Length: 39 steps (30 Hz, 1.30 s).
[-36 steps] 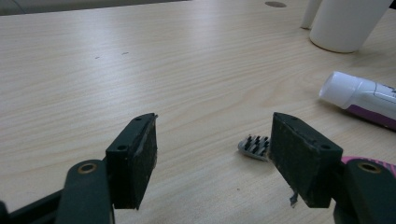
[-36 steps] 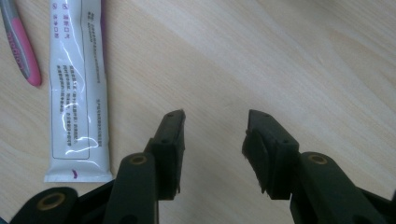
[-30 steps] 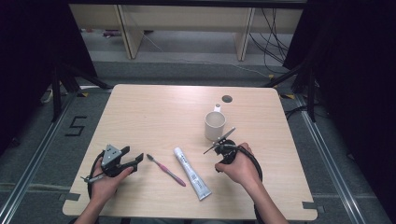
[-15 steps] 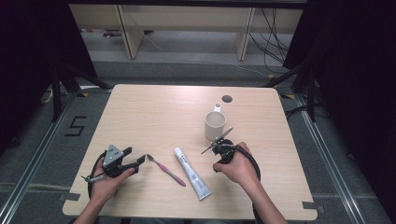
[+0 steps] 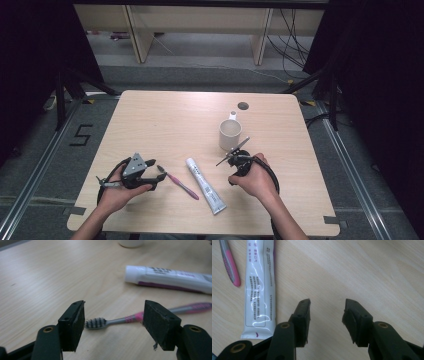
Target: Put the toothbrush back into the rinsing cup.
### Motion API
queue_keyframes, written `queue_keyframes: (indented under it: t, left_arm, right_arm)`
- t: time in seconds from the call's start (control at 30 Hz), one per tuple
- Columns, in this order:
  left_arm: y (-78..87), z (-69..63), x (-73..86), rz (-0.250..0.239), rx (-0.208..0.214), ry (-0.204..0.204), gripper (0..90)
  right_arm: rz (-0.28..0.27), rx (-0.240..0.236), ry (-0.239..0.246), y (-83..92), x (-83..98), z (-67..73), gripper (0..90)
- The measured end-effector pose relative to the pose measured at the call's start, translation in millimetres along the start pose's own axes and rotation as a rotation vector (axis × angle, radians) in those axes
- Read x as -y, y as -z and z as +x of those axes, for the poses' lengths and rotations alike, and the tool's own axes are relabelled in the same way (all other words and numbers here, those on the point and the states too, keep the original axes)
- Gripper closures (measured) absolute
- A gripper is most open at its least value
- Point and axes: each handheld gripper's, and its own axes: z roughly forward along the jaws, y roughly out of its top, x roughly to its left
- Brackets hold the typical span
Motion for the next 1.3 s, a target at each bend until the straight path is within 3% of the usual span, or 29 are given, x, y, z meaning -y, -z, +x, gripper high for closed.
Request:
queue_keyframes:
  t: [0.07,0.1,0.13,0.17,0.2,0.3,0.37,0.4,0.43,0.6,0.67,0.7,0.77,0.9,0.97,1.07,1.1,1.13,1.17,1.2,1.23,1.27,1.3]
  left_arm:
    - [-1.7,-1.9,-4.8,0.038,0.040,-0.069,34.2]
    - [-2.6,-2.5,-7.4,0.054,0.058,-0.102,34.5]
    - [-4.0,-3.5,-9.1,0.054,0.071,-0.118,34.6]
    - [-4.8,-4.1,-12.7,0.073,0.087,-0.148,34.8]
    - [-6.2,-5.1,-15.1,0.076,0.092,-0.170,35.2]
    - [-8.5,-7.7,-22.9,0.103,0.129,-0.231,36.3]
    - [-11.4,-10.3,-29.5,0.139,0.172,-0.294,37.7]
    - [-13.0,-11.3,-32.3,0.165,0.190,-0.329,38.6]
    - [-14.7,-12.0,-35.7,0.206,0.219,-0.360,40.0]
    - [-25.9,-14.6,-48.5,0.329,0.263,-0.507,45.2]
    - [-30.1,-15.4,-52.7,0.354,0.271,-0.541,46.4]
    - [-31.5,-16.2,-53.7,0.360,0.279,-0.539,47.5]
    - [-34.6,-15.8,-60.2,0.409,0.295,-0.608,48.8]
    - [-43.7,-17.5,-67.5,0.480,0.367,-0.703,51.5]
    - [-48.0,-17.3,-70.1,0.508,0.376,-0.742,53.0]
    - [-53.8,-17.7,-72.2,0.522,0.392,-0.742,54.7]
    - [-55.8,-16.5,-75.4,0.550,0.403,-0.778,55.3]
    - [-57.6,-17.8,-74.5,0.541,0.412,-0.761,56.3]
    - [-58.8,-18.2,-74.9,0.550,0.419,-0.771,57.1]
    - [-60.7,-18.5,-76.7,0.584,0.430,-0.811,57.4]
    - [-62.6,-20.1,-75.8,0.581,0.439,-0.808,57.7]
    - [-64.1,-20.3,-77.1,0.607,0.450,-0.839,58.1]
    - [-65.3,-21.9,-75.5,0.604,0.458,-0.820,58.6]
  right_arm:
    - [0.002,0.007,-0.014,-0.8,-0.1,1.7,56.5]
    - [-0.015,-0.002,0.011,-1.7,0.0,0.5,56.5]
    - [-0.005,0.003,-0.022,-1.9,0.1,3.2,56.5]
    - [-0.004,0.002,-0.024,-2.2,0.2,3.5,56.4]
    - [-0.014,-0.001,0.009,-3.5,0.4,1.5,56.4]
    - [-0.006,-0.004,0.008,-3.5,0.7,1.1,56.3]
    - [-0.005,-0.003,0.013,-3.6,1.0,0.6,55.9]
    - [-0.002,-0.001,-0.010,-3.5,1.6,2.5,55.8]
    - [0.008,-0.005,-0.008,-3.0,1.5,2.3,55.6]
    - [0.006,-0.020,0.013,-2.5,2.1,0.9,55.2]
    - [0.007,-0.017,0.011,-3.3,2.9,0.2,55.2]
    - [0.004,-0.018,0.022,-3.6,3.1,-0.6,55.2]
    - [0.014,-0.022,0.010,-2.9,3.5,0.3,55.2]
    - [0.002,-0.023,0.009,-3.5,4.5,0.7,55.2]
    - [-0.006,-0.027,0.012,-4.4,5.0,0.4,55.2]
    - [-0.010,-0.044,0.009,-4.4,5.6,0.3,55.2]
    - [-0.010,-0.042,0.011,-4.7,5.9,0.1,55.1]
    - [-0.004,-0.047,-0.003,-4.8,6.3,0.7,55.1]
    - [-0.007,-0.045,0.003,-5.2,6.5,0.1,55.1]
    - [-0.007,-0.047,0.003,-5.4,6.5,0.0,55.1]
    - [-0.008,-0.045,0.004,-5.6,6.5,-0.4,55.1]
    - [-0.007,-0.046,0.004,-5.6,6.5,-0.3,55.1]
    - [-0.008,-0.046,0.003,-5.5,6.4,-0.3,55.1]
